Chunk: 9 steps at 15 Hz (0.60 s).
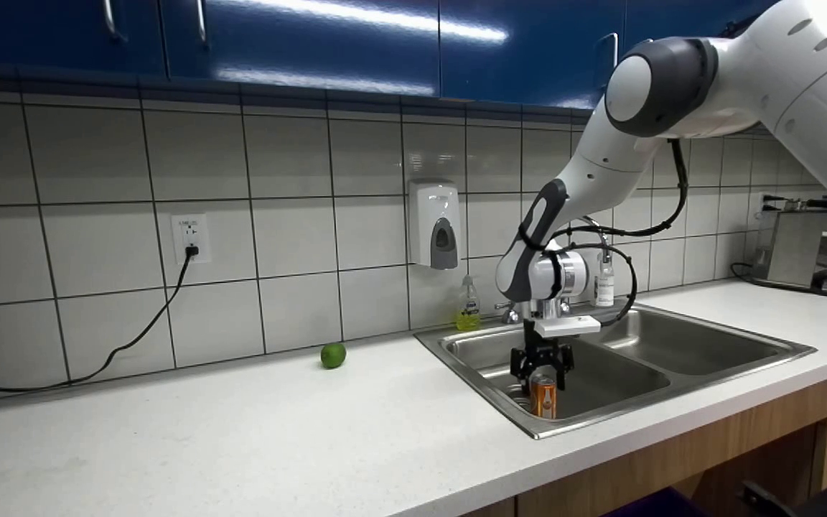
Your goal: Take the soda can out of the sink
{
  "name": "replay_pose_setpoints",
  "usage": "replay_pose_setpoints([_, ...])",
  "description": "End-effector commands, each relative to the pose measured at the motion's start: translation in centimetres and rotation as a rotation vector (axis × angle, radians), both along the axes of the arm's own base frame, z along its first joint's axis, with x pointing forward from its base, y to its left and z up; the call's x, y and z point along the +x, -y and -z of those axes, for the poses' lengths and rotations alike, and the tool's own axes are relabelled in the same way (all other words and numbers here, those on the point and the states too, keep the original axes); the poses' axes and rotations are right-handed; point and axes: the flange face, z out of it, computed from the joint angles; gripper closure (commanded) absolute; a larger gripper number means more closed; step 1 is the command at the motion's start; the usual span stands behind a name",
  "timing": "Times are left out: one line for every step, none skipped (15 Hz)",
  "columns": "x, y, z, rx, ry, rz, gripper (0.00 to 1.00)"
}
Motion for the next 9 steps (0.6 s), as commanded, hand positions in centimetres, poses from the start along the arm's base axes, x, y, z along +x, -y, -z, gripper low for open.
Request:
replay_pose_setpoints([1.13, 0.39, 0.09, 0.024, -0.015, -0.021, 0.0])
replay_pose_setpoints([1.26, 0.42, 0.19, 0.024, -0.016, -0.021, 0.0])
replay_pose_setpoints([1.38, 0.42, 0.23, 0.024, -0.017, -0.021, 0.0])
replay_pose_setpoints([1.46, 0.49, 0.28, 0.024, -0.019, -0.02, 0.0])
replay_pose_setpoints([1.52, 0.54, 0.27, 0.026, -0.022, -0.015, 0.0])
replay_pose_setpoints([1.53, 0.63, 0.3, 0.024, -0.027, -0.012, 0.0])
replay_pose_setpoints([1.54, 0.71, 0.33, 0.024, -0.032, -0.011, 0.0])
replay_pose_setpoints([1.51, 0.79, 0.36, 0.023, -0.039, -0.011, 0.0])
replay_pose_setpoints([1.46, 0.89, 0.39, 0.024, -0.044, -0.01, 0.25])
